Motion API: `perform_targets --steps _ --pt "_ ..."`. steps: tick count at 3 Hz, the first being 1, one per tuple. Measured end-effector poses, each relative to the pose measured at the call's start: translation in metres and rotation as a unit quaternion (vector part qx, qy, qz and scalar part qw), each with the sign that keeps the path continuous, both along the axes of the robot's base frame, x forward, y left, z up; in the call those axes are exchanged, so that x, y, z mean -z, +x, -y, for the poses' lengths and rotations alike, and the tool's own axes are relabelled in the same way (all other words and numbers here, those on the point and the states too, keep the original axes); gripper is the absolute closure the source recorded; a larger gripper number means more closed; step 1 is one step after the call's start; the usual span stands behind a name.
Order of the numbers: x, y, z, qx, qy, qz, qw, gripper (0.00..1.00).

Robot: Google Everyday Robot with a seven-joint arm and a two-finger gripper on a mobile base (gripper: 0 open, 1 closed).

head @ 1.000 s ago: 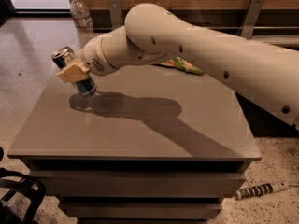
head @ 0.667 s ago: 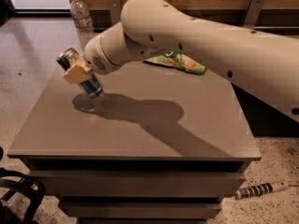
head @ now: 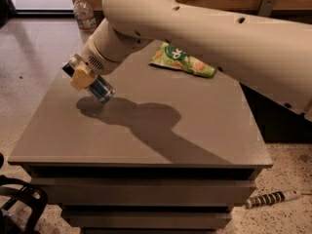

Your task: Knock redbull can over

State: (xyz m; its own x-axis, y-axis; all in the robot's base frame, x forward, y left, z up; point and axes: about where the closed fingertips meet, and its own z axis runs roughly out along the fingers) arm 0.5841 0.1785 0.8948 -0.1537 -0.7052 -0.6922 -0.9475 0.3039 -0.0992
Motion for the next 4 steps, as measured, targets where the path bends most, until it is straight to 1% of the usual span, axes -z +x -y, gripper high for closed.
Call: perform_targets --steps 1,2,3,4 --pt "0.016 0.0 -0.006 -0.006 -0.037 -0.02 0.9991 1.0" --pt "0.041 -0.003 -0.015 -0.015 -0.056 -0.044 0.9974 1.0" --pt "0.068 -0.006 -0.032 -0.038 -0.069 -0.069 0.9945 1.0" --pt "0.075 -0.007 -0.04 -0.049 -0.069 -0.076 0.9935 1.0"
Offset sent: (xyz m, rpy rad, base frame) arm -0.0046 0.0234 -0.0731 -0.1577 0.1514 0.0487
